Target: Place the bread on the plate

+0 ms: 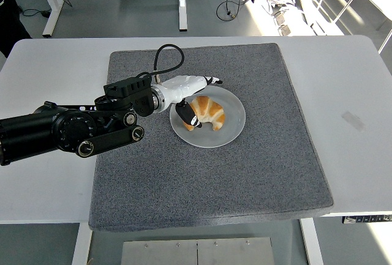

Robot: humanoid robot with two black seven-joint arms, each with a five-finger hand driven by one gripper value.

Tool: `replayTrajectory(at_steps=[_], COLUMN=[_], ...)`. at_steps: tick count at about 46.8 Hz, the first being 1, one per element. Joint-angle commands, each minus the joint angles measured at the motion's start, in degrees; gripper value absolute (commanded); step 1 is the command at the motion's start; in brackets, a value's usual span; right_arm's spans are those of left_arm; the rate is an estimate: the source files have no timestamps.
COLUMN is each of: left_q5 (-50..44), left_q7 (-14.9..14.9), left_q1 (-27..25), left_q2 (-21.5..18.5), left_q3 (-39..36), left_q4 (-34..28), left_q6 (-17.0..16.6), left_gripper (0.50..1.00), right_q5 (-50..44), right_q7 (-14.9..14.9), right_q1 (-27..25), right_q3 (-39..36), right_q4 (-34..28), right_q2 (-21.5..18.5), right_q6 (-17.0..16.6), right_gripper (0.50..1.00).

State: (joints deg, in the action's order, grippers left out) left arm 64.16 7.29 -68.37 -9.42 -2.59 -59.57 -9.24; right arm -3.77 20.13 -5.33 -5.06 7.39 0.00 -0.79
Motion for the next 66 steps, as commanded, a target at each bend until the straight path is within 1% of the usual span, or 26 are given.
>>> replayTrajectory(at_steps=[1, 13, 18, 23, 28, 32, 37, 43, 48, 55, 61, 66], left_q5=[-1.7, -9.5, -12.7, -16.5, -21.1, -26.0, -29.0, -29.2, -29.9, -32.8, -36.6, -42.1], left_q7=[0.0, -0.3, -0.4, -0.5, -0.6, -1.3, -3.4, -5.8, -8.0, -11.9, -15.8, -19.3], left_q1=[0.1, 0.3, 0.4, 1.3, 1.8, 3.6, 6.2, 9.7, 13.0, 17.0, 18.5, 19.1], left_q2=[-0.4, -2.2, -2.6, -4.5, -6.3, -8.1, -8.6, -8.6, -8.5, -8.4, -8.2, -7.9], left_q3=[1.5, 9.2, 13.1, 16.8, 19.8, 23.1, 27.8, 32.8, 39.1, 48.4, 52.8, 55.2], left_q4=[0.1, 0.1, 0.1, 0.1, 0.2, 0.3, 1.6, 2.1, 2.3, 2.5, 3.8, 5.9], left_q6=[0.0, -0.1, -1.0, -2.7, -3.3, -3.6, -3.6, -3.6, -3.6, -3.6, -3.4, -3.0], left_gripper=[0.972, 0.972, 0.972, 0.972, 0.972, 0.972, 0.972, 0.972, 0.971, 0.971, 0.971, 0.971], right_q5=[0.0, 0.1, 0.0, 0.0, 0.0, 0.0, 0.1, 0.0, 0.0, 0.0, 0.0, 0.0], right_q7=[0.0, 0.0, 0.0, 0.0, 0.0, 0.0, 0.0, 0.0, 0.0, 0.0, 0.0, 0.0], right_q1=[0.0, 0.0, 0.1, 0.0, 0.1, 0.1, 0.0, 0.0, 0.0, 0.0, 0.0, 0.0], right_q3=[0.0, 0.0, 0.0, 0.0, 0.0, 0.0, 0.0, 0.0, 0.0, 0.0, 0.0, 0.0], right_q4=[0.0, 0.1, 0.0, 0.0, 0.0, 0.0, 0.0, 0.1, 0.0, 0.0, 0.0, 0.0], right_q2=[0.0, 0.0, 0.0, 0.0, 0.0, 0.0, 0.0, 0.0, 0.0, 0.0, 0.0, 0.0], right_q6=[0.0, 0.0, 0.0, 0.0, 0.0, 0.0, 0.0, 0.0, 0.0, 0.0, 0.0, 0.0], right_gripper=[1.0, 1.0, 1.0, 1.0, 1.0, 1.0, 1.0, 1.0, 1.0, 1.0, 1.0, 1.0])
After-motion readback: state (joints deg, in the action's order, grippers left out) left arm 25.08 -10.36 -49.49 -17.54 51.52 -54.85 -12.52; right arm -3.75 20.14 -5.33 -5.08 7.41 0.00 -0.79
